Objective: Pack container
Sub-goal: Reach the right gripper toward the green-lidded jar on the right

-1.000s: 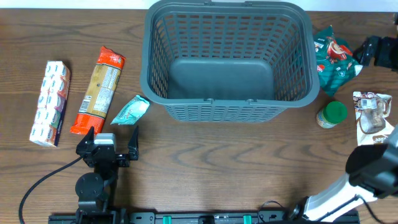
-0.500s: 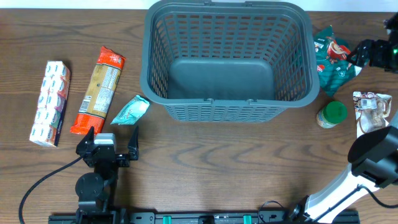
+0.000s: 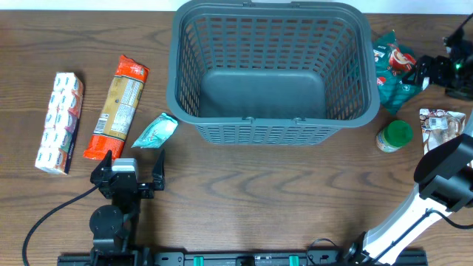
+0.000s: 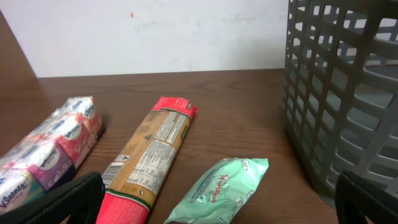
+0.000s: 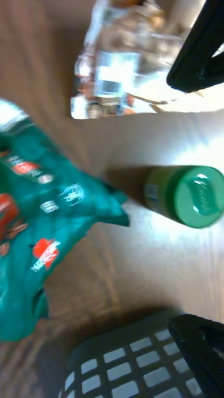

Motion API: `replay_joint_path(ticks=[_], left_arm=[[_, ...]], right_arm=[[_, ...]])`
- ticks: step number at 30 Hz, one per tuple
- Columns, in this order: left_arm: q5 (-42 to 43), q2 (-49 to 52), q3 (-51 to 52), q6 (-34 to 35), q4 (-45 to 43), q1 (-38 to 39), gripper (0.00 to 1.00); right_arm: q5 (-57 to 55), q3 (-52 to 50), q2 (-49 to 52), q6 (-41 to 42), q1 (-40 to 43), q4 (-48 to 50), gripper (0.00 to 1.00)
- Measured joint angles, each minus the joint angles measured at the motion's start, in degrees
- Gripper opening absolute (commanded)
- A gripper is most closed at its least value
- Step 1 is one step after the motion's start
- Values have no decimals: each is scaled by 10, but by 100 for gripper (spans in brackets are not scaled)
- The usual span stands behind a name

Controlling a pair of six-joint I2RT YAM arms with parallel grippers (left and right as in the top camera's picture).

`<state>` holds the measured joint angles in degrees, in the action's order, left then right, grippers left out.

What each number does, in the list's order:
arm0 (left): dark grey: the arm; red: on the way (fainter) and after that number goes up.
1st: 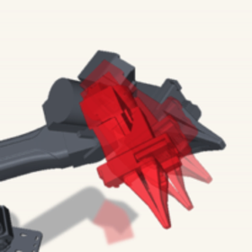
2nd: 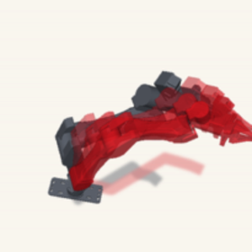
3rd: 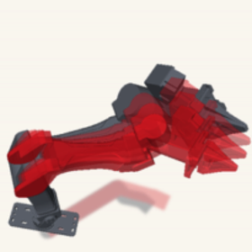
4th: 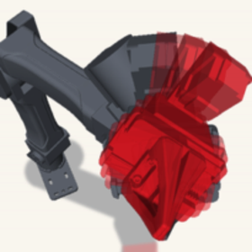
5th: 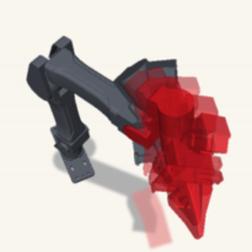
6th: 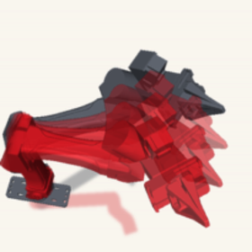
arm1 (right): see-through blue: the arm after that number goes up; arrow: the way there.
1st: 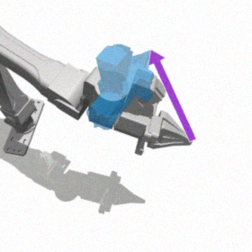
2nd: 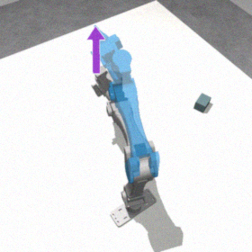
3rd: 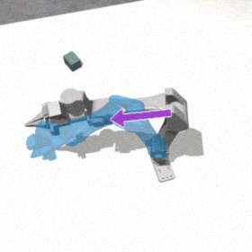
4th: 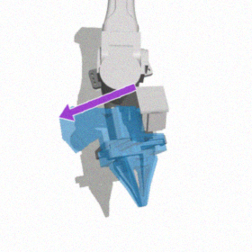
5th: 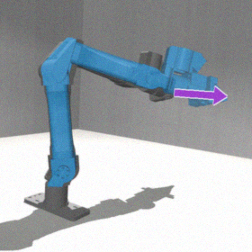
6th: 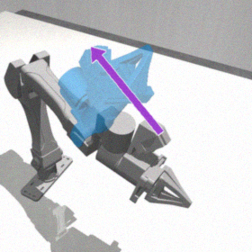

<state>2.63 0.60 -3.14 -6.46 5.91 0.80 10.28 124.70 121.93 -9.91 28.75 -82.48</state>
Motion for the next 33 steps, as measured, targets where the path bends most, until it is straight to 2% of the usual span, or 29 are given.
replay_joint_path(ticks=[5, 10, 33], left_arm=[[0, 0, 0, 0, 0, 0, 99], [0, 0, 0, 0, 0, 0, 99], [0, 0, 0, 0, 0, 0, 99]], right_arm=[[-21, -1, 0, 58, 0, -19, 99], [-26, -28, 0, 79, -1, -20, 99], [-50, -321, -1, 134, -16, 120, 99]])
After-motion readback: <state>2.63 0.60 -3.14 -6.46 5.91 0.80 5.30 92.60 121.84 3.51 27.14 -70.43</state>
